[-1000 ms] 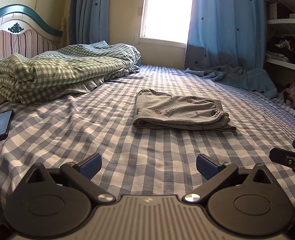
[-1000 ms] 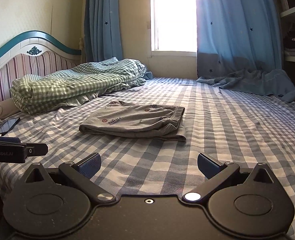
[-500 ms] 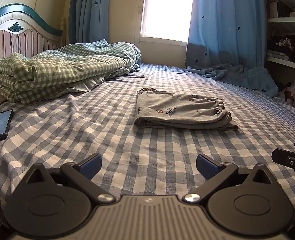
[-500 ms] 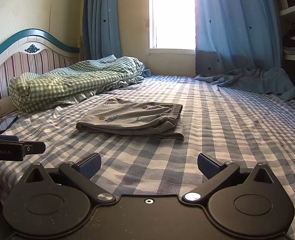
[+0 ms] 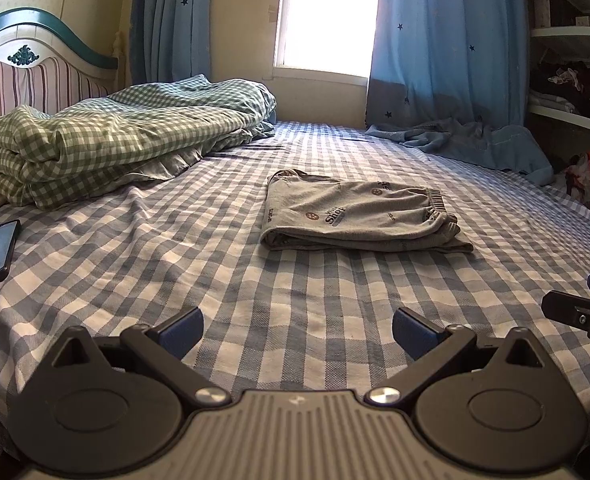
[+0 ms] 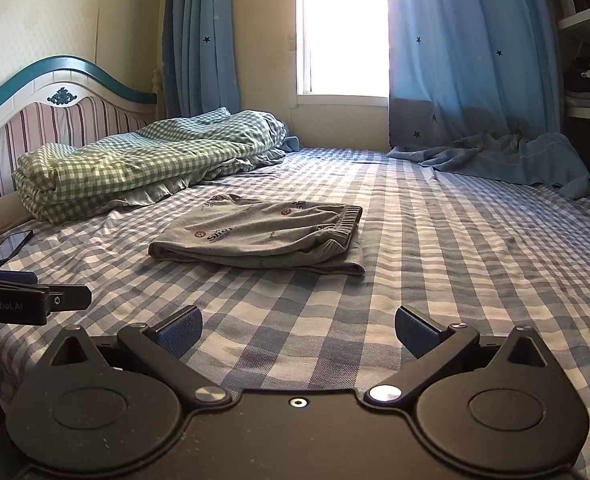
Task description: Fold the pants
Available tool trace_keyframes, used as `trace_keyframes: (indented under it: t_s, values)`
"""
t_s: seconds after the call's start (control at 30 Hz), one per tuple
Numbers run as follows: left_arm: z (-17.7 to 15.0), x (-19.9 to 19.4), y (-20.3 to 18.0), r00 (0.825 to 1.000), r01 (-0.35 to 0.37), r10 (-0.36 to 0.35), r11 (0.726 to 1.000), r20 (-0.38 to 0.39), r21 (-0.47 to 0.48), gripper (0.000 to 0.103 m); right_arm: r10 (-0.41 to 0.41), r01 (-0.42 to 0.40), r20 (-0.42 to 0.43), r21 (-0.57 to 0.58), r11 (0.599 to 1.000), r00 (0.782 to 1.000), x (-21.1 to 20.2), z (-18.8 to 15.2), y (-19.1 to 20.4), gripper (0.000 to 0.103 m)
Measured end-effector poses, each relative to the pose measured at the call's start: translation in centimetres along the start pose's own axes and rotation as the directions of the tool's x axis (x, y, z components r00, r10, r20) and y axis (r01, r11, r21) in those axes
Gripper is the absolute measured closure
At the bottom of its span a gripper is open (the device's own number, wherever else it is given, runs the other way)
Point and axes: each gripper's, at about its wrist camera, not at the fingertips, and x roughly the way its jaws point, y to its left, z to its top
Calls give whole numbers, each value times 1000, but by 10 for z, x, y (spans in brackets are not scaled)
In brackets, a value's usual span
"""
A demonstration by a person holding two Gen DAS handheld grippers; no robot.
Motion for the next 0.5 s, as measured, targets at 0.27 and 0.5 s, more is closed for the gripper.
trace_keyframes:
  t_s: [0.27,0.5]
  values:
    - [0,1,-5,1000,3,-3,1000,0,22,0,-7,7,2,3,1000,1000,1,0,-1,1]
    - [0,2,-6,1000,-21,21,999,-10,28,0,-17,17,0,8,1000,1000,1,-1,0,1]
